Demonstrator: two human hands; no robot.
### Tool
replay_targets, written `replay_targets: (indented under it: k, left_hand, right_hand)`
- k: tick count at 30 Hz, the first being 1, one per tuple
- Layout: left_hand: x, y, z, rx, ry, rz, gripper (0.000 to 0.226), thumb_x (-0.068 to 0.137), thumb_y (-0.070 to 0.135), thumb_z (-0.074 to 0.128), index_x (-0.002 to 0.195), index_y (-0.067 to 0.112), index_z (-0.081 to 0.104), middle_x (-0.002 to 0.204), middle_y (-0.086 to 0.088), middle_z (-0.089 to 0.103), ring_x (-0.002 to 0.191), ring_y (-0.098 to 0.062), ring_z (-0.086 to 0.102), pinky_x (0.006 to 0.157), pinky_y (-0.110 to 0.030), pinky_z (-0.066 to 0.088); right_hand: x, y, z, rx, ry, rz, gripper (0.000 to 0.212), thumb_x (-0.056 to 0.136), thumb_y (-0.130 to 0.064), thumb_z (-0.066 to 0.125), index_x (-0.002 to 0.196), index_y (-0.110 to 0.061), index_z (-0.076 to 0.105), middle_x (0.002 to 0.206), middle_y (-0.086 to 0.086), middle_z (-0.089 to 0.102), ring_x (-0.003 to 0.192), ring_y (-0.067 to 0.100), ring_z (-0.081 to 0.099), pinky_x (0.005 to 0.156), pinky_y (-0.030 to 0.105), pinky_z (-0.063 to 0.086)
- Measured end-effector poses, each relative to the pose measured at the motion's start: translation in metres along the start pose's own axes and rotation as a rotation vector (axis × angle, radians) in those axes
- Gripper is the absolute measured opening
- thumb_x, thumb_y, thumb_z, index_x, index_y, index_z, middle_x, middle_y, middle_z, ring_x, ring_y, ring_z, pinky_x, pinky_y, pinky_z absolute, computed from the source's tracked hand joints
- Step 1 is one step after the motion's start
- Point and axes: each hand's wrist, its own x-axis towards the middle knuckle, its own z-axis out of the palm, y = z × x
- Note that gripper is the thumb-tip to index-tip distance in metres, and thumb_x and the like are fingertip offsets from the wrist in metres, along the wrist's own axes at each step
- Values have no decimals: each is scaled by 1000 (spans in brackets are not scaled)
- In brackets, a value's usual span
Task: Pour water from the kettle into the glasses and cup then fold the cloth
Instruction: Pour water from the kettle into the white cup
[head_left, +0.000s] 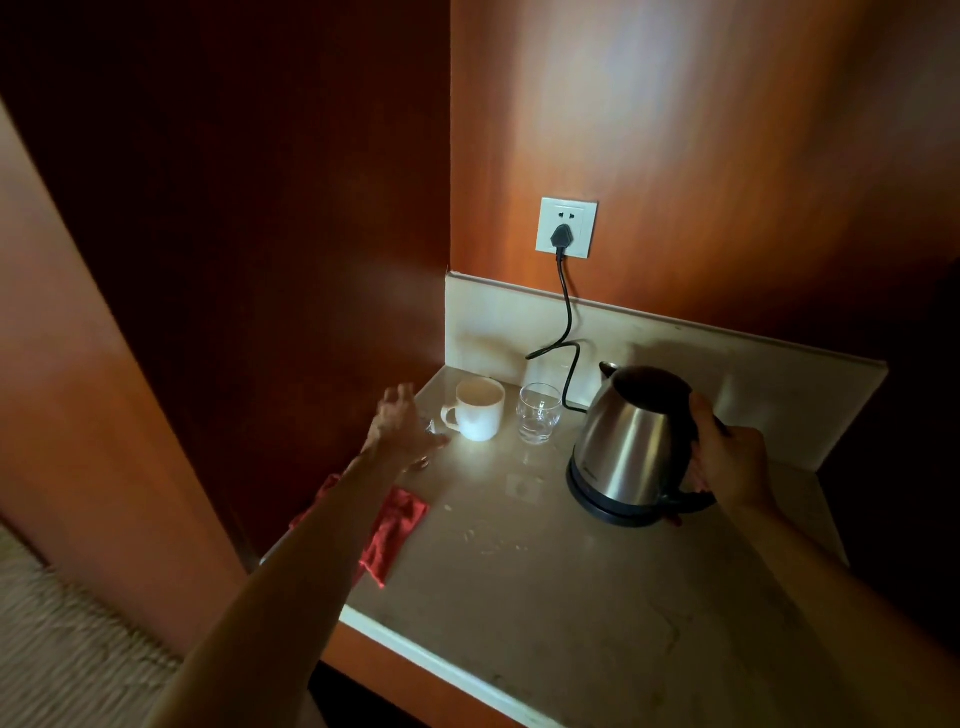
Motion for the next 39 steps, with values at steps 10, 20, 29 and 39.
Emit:
replay_targets:
  k: [10,20,29,39]
  left_hand:
    - [41,48,34,164,-116,-22,117,57,68,81,145,8,32,146,-14,44,136,-33,40,111,-42,36]
    - [55,61,41,10,-84,-19,117,52,55,89,142,5,34,138,-17,51,126,-34,51,100,-43,48]
    - [1,91,-7,-69,19,18,93,60,53,87,129,3,48,120,-15,62,105,-28,61,83,-32,50]
    - [-118,65,3,-145,38,142,101,55,56,88,138,22,43,131,-4,55,115,-21,56,90,-26,44]
  right_hand:
    - [-3,-3,0,15,8,15,68,94,-61,64,51,-12,47,40,1,47,45,21,49,54,32,41]
    - [3,4,2,27,6,-10,70,90,-68,63,50,-12,50,44,6,48,43,21,48,53,34,41]
    - [-3,-5,0,36,12,-5,66,94,-58,67,52,-9,53,44,4,53,51,25,56,58,34,45]
    - [-16,-22,-7,-13,-10,29,65,96,-59,63,73,1,68,67,11,65,63,24,62,61,33,47]
